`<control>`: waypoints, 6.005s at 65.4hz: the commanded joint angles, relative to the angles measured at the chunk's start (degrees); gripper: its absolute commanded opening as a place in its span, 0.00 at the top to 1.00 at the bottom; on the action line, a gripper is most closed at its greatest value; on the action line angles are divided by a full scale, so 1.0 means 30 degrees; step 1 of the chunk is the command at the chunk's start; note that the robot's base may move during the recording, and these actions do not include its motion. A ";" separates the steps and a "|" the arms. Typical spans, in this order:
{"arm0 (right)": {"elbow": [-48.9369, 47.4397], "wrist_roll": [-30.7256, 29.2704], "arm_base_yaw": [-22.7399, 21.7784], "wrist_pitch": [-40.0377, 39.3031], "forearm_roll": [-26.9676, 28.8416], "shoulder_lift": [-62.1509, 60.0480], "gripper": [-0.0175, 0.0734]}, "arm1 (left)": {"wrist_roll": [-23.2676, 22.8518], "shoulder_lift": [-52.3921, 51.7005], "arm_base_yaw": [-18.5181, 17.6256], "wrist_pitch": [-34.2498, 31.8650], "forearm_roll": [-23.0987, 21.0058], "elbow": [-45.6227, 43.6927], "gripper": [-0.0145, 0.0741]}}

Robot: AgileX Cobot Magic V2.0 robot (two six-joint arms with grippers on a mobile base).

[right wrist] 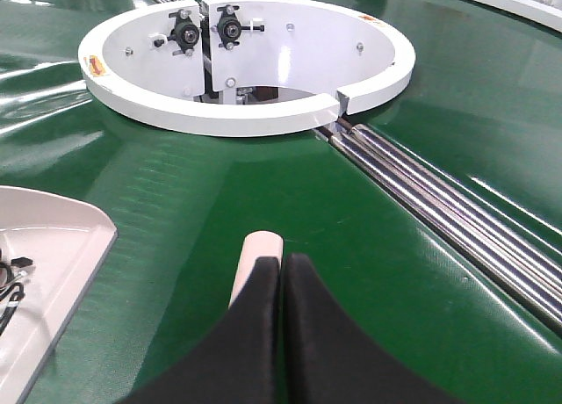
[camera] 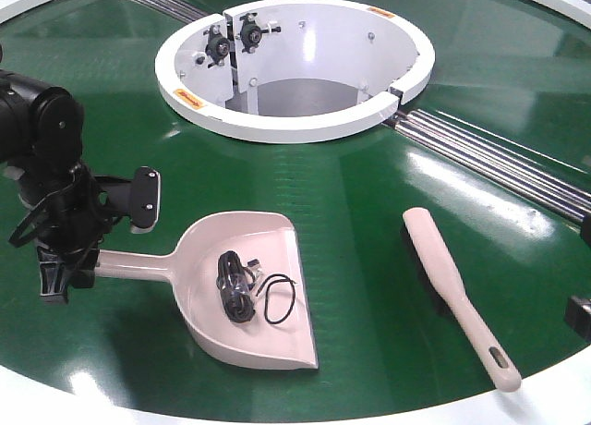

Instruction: Clean and inspect green conveyor with broom and dustpan

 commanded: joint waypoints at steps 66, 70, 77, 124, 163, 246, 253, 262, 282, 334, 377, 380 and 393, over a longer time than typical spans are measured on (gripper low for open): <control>-0.0530 -0.0104 -0.0165 -0.1520 0.0000 0.0022 0.82 | -0.0297 -0.0892 -0.0125 0.0596 0.0337 -0.0438 0.73; -0.0530 -0.0104 -0.0165 -0.1520 0.0000 0.0022 0.82 | -0.0297 -0.0892 -0.0125 0.0596 0.0323 -0.0438 0.66; -0.0530 -0.0104 -0.0165 -0.1520 0.0000 0.0022 0.82 | -0.0465 -0.0913 -0.0125 0.0596 0.0367 -0.0438 0.53; -0.0530 -0.0104 -0.0165 -0.3881 0.0000 0.0022 0.82 | -1.1707 -0.7793 -0.0125 -0.3362 0.4244 -0.0438 0.34; 0.0690 -0.0147 -0.0165 -0.4273 0.0000 0.0022 0.81 | -1.8880 -1.9011 -0.0125 -1.8120 -0.2817 0.8911 0.85; 0.5138 -0.0897 -0.0165 -0.9362 0.0000 0.0022 0.81 | -1.8897 -2.4325 -0.0010 -2.3242 -0.2847 1.8513 0.84; 0.5138 -0.0897 -0.0165 -0.9362 0.0000 0.0022 0.81 | -1.8897 -2.4325 0.1142 -2.2698 -0.2847 1.8513 0.84; 0.5138 -0.0897 -0.0165 -0.9362 0.0000 0.0022 0.81 | -1.8897 -2.4772 0.2568 -2.1954 -0.2870 1.8900 0.84; 0.5138 -0.0897 -0.0165 -0.9362 0.0000 0.0022 0.81 | -1.8897 -3.0966 0.4725 -2.2536 -0.3356 2.4589 0.84; 0.5138 -0.0897 -0.0165 -0.9358 0.0000 0.0040 0.81 | -1.8897 -3.3816 0.5058 -2.2453 -0.3340 2.6440 0.84; 0.5181 -0.0881 -0.2239 -0.8720 0.0102 -0.1847 0.81 | -1.8897 -3.3816 0.5058 -2.2434 -0.3340 2.6440 0.84; 0.5241 -0.0881 -0.2696 -0.8452 0.0000 -0.2367 0.81 | -1.8897 -3.3816 0.5058 -2.2434 -0.3340 2.6440 0.84; 0.7834 -0.0881 -0.3282 -0.8640 0.0000 -0.5957 0.81 | -1.8897 -3.3816 0.5058 -2.2437 -0.3340 2.6423 0.84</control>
